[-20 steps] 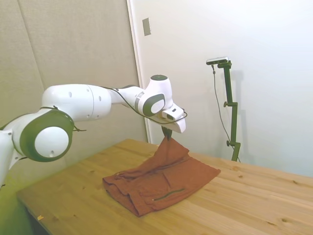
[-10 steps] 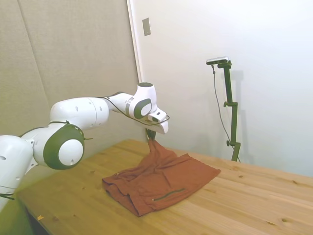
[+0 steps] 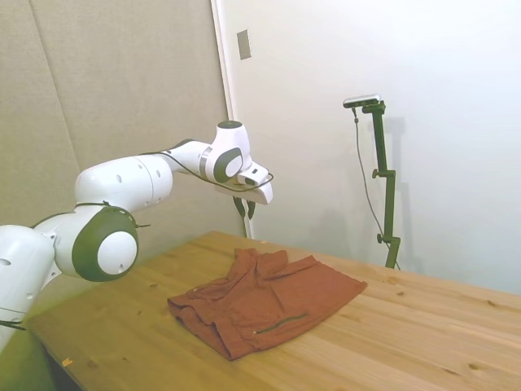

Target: Unfold the shorts

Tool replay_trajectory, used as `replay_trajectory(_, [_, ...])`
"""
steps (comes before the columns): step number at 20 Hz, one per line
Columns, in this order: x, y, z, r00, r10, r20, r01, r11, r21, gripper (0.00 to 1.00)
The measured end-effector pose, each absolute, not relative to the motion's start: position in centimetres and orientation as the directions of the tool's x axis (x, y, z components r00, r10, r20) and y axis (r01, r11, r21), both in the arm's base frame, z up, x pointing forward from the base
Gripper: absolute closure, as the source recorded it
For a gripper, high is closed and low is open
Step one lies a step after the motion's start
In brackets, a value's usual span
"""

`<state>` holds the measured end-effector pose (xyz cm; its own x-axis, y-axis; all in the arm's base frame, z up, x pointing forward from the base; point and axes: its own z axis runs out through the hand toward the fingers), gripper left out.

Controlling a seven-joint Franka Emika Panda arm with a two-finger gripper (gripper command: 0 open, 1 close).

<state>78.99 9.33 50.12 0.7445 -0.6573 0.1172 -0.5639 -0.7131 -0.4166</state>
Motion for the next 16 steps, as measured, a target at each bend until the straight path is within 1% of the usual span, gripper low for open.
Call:
replay_trajectory(1, [78.9, 9.2, 50.3, 0.745, -0.657, 0.115, -0.569, -0.715, -0.406, 0.0])
replay_trajectory(5, [77.9, 7.2, 49.8, 0.725, -0.68, 0.108, -0.627, -0.717, -0.304, 0.0])
replay_trajectory(7, [76.7, 6.9, 50.0, 0.732, -0.674, 0.093, -0.635, -0.726, -0.262, 0.0])
replay_trajectory(8, [75.6, 7.4, 50.5, 0.749, -0.658, 0.078, -0.626, -0.742, -0.241, 0.0])
replay_trajectory(11, [72.5, 9.9, 53.0, 0.8, -0.593, 0.089, -0.57, -0.798, -0.197, 0.0])
replay_trajectory(16, [65.6, 12.4, 59.6, 0.833, -0.541, 0.116, -0.512, -0.833, -0.209, 0.0])
